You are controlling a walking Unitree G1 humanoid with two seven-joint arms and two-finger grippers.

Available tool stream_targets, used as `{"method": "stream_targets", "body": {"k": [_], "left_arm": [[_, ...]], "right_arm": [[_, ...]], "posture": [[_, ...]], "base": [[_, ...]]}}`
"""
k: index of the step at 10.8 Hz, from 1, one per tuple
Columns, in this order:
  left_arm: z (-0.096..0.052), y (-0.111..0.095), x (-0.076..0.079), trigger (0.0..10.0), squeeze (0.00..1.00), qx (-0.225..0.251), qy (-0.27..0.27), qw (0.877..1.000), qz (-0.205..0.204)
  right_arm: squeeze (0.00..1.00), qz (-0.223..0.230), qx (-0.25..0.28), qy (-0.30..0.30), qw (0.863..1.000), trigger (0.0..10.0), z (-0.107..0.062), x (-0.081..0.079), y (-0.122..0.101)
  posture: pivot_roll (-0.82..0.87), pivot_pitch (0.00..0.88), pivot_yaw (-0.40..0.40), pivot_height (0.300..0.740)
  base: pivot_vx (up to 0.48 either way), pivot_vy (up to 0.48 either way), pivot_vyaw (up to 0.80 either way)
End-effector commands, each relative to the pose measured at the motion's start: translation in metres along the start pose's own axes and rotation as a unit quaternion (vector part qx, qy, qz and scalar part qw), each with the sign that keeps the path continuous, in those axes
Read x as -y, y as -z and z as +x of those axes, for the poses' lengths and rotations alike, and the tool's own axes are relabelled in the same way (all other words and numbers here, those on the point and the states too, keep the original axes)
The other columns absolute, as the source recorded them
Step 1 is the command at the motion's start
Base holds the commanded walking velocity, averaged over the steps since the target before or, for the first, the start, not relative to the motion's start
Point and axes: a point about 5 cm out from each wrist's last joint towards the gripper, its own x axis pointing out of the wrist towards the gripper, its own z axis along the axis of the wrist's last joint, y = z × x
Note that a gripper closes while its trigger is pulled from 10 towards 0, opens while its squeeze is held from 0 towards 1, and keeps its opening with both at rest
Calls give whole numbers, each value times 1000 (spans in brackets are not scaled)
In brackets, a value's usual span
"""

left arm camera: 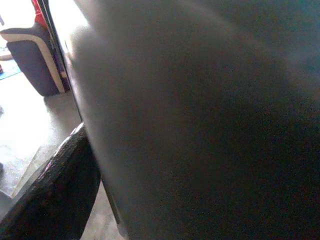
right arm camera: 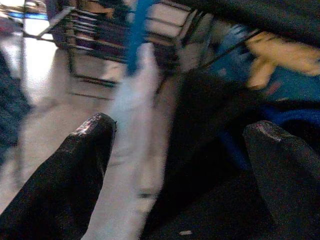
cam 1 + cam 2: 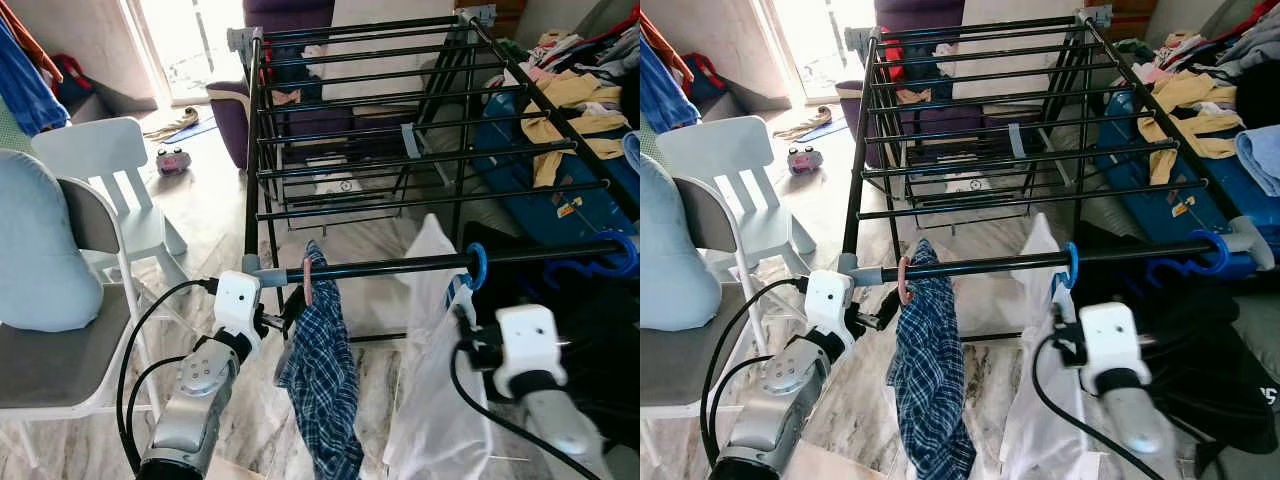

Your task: Hang hanger

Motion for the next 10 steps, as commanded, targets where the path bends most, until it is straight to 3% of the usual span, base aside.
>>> {"method": "stream_targets", "body": {"k": [1,2,4,6,7,8,9,10], "left_arm": [[5,-3,2,10000,0,0,9,1000,3],[7,-2,2,10000,0,-3,9,1000,3],[8,-3,2,10000,0,0,8,1000,4],[9,-4,-2,10000,0,5,-4,1000,12],[9,-5,-1,10000,0,4,2,1000,15],[8,-2,0,10000,0,-26,14,999,42],[5,-11,9,10000,0,-13,63,996,57],[4,-13,10,10000,0,-10,76,995,66]], "right_arm": [[1000,-22,29,36,999,10000,-2,12,-11],[1000,-48,25,78,995,10000,-3,25,-8],[1000,-58,13,104,993,10000,-1,35,-2],[976,-92,-13,177,980,10000,2,61,5],[541,-110,-45,189,975,10000,3,73,18],[67,-130,-78,180,972,10000,5,83,30],[0,-161,-123,170,965,10000,6,99,48],[0,-157,-132,179,962,10000,6,107,52]], "posture": [[-258,0,66,740],[-261,0,65,740],[-260,0,65,740],[-253,0,61,740],[-248,0,60,740],[-245,0,60,740],[-229,0,61,740],[-224,0,66,740]], "base": [[0,0,0],[0,0,0],[0,0,0],[0,0,0],[0,0,0],[0,0,0],[0,0,0],[0,0,0]]}}
